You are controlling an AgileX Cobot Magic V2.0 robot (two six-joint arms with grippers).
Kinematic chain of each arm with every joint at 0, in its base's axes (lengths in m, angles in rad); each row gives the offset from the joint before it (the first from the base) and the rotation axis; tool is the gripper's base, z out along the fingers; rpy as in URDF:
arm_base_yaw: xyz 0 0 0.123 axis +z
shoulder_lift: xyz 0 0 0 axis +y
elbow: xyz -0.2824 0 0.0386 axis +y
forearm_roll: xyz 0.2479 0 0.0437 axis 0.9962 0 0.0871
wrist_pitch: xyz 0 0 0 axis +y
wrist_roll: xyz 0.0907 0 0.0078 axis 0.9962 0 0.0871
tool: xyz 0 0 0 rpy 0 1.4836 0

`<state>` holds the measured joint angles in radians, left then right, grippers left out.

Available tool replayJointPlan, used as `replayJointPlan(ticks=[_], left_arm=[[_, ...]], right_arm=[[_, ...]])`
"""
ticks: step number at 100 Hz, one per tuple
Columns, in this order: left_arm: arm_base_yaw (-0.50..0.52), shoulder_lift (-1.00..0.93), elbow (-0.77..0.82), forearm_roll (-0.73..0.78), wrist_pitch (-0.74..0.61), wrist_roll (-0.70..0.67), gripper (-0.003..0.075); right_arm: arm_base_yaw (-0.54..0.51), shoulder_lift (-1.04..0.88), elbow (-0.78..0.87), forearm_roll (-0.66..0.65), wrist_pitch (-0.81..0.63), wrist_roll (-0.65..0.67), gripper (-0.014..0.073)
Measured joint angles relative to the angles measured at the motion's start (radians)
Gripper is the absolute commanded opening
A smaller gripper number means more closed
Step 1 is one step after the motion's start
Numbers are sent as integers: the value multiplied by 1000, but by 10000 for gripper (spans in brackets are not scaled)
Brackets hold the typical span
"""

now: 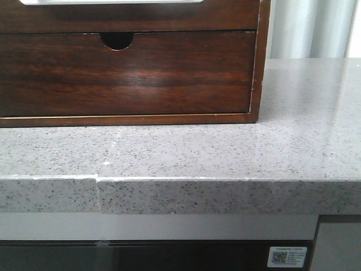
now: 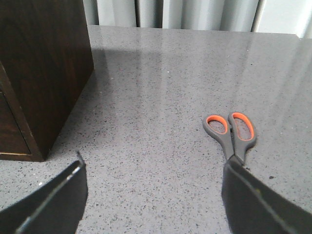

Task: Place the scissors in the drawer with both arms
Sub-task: 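Grasp the white drawer handle with the left gripper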

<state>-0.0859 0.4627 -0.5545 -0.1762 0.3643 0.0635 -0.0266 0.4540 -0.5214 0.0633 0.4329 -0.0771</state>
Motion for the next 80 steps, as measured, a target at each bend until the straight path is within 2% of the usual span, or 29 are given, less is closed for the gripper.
replayJointPlan(ticks=[19, 33, 47, 68, 80], left_arm=[[0, 2, 8, -447, -20, 0, 437], [0, 21, 35, -695, -50, 0, 437], [0, 83, 39, -852, -57, 0, 438], [0, 225, 37, -1000, -23, 1, 438], [0, 317, 2, -1079, 31, 88, 437]], right_arm=[[0, 0, 0, 0, 0, 0, 515], [0, 0, 0, 0, 0, 0, 515], [0, 0, 0, 0, 0, 0, 515], [0, 0, 0, 0, 0, 0, 515], [0, 0, 0, 0, 0, 0, 515]])
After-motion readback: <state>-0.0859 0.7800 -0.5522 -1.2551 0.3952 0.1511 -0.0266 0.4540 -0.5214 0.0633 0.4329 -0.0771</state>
